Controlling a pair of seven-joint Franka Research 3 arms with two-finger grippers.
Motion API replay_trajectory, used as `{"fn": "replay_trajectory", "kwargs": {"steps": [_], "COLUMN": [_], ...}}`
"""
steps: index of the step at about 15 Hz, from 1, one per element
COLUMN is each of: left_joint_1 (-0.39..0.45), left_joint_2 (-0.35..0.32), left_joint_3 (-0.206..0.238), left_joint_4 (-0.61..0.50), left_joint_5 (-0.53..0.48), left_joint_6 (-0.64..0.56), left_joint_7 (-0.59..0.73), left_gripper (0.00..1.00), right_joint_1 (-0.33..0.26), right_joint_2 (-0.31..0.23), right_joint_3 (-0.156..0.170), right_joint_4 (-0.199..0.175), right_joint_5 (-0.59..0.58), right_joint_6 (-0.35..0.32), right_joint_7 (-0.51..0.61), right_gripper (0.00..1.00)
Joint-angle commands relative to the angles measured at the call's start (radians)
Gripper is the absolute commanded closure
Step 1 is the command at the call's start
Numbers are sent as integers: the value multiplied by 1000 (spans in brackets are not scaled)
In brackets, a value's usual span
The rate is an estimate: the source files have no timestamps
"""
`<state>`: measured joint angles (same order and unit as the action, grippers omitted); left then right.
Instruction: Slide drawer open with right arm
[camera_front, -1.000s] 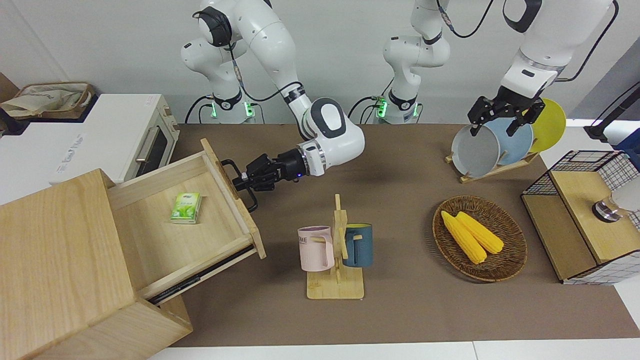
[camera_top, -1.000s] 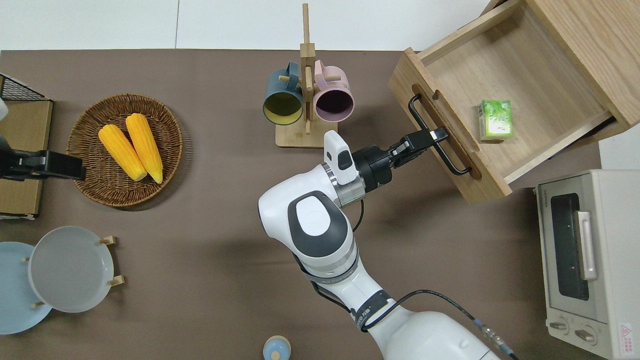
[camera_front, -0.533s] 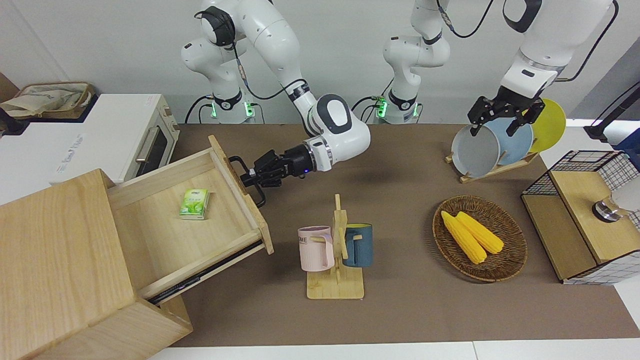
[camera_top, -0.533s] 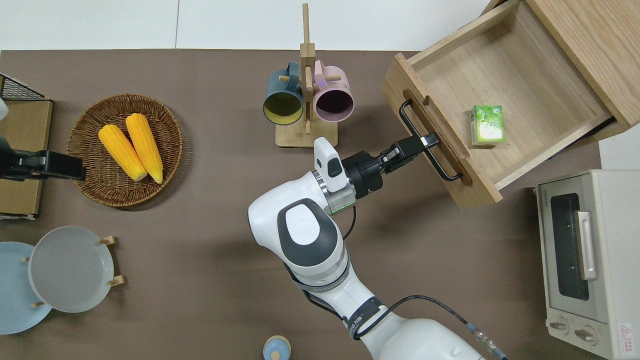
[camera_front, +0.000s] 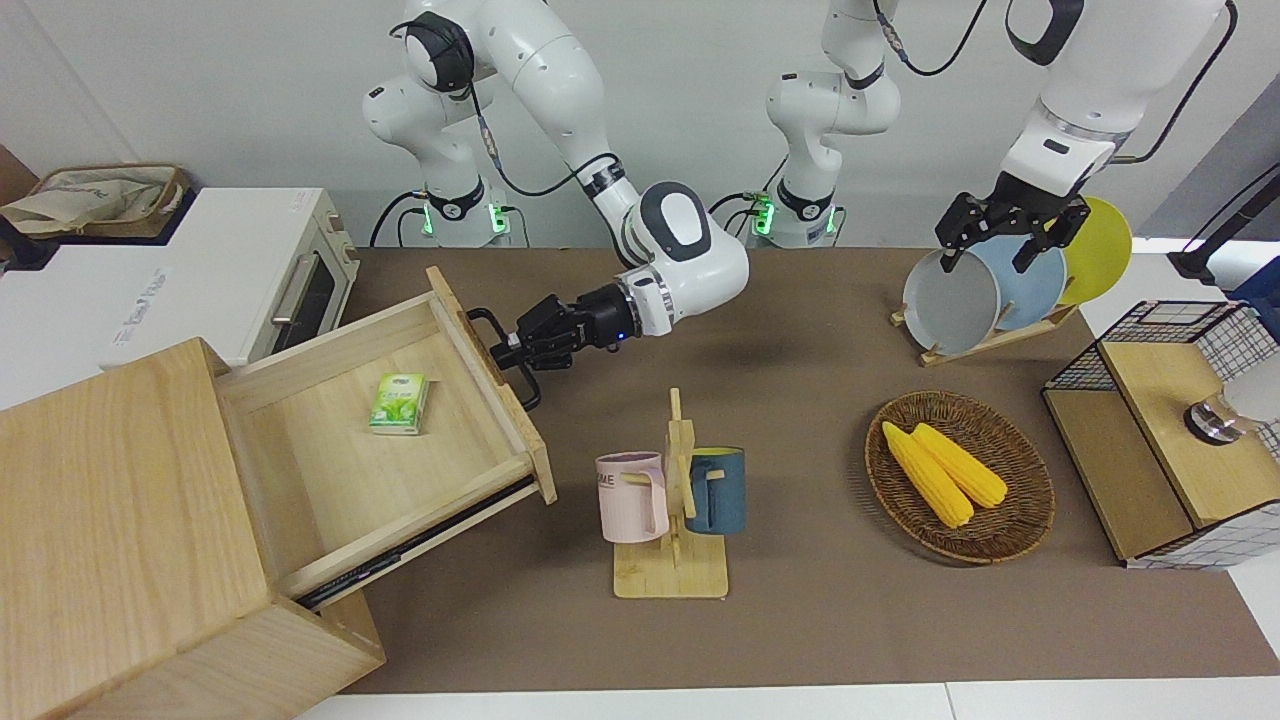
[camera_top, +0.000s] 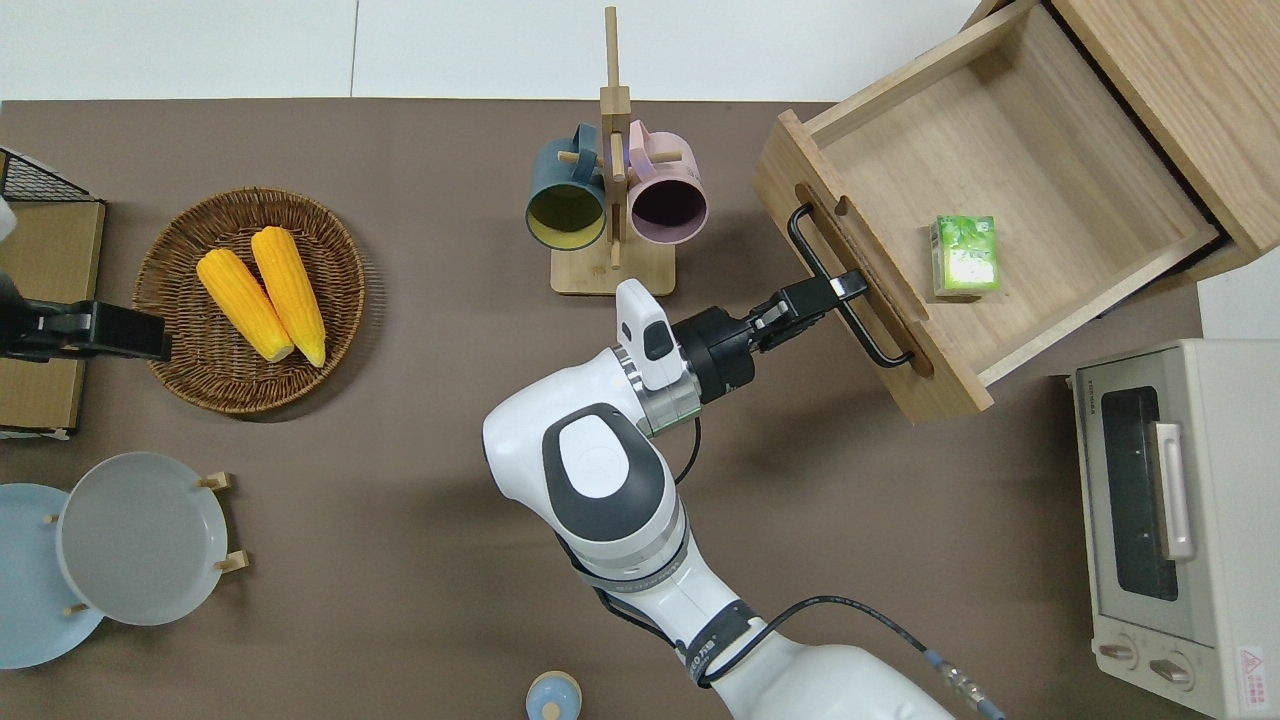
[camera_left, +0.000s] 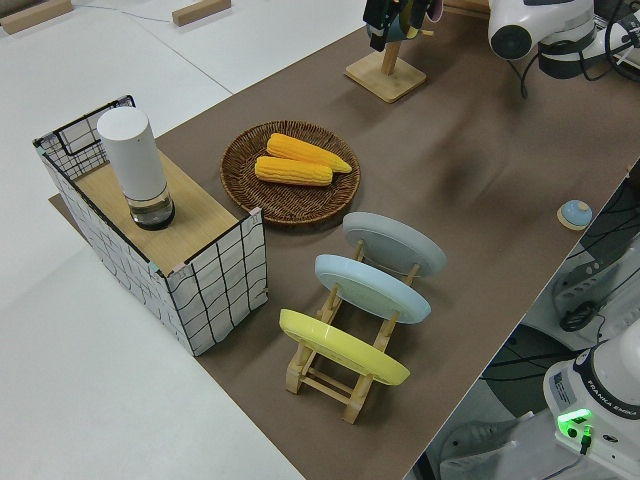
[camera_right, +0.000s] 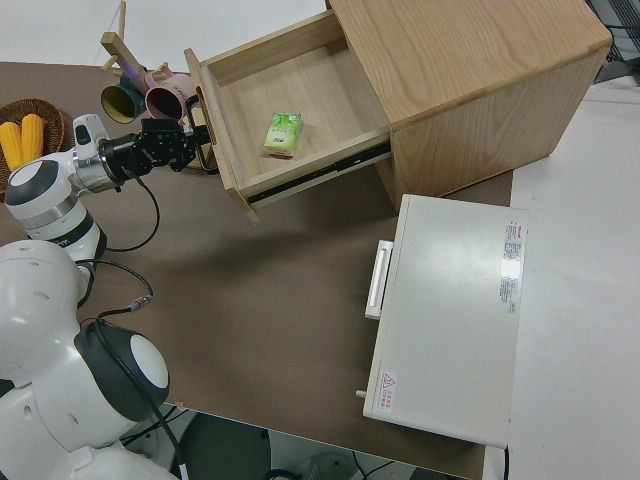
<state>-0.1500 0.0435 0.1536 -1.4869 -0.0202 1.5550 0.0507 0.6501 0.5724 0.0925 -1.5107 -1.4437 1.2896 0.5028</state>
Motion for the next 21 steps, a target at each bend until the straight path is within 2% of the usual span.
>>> {"fn": "replay_trajectory", "kwargs": {"steps": [1,3,5,6,7,8,15,21], "left_joint_1": [-17,-17,-17,-17,-17,-17,-17,-17], "left_joint_2": [13,13,13,13,13,13,13,13], "left_joint_3": [17,17,17,17,17,17,17,17], "left_joint_4": [20,20,20,20,20,20,20,20], "left_joint_5": [12,12,11,12,12,12,12,12], "left_joint_6": [0,0,0,0,0,0,0,0], "left_joint_7": [8,8,8,8,8,8,8,8], "left_gripper": [2,2,5,5,2,5,5,5], "right_joint_1": [14,11,9,9,11,11,11,19], "right_joint_2": [17,21,29,30,30,30,30,30], "right_joint_3": [-7,-7,-8,-8,-10,-10,-10,-5], "right_joint_4": [40,40,40,40,40,37,37,41], "right_joint_5": [-7,-9,-11,-11,-9,-7,11,29], "right_joint_6": [-36,-30,-27,-27,-26,-27,-19,-18], "right_joint_7": [-46,-44,-40,-36,-35,-27,72,79], "right_gripper": [953,884,671,500,219,19,15,15]}}
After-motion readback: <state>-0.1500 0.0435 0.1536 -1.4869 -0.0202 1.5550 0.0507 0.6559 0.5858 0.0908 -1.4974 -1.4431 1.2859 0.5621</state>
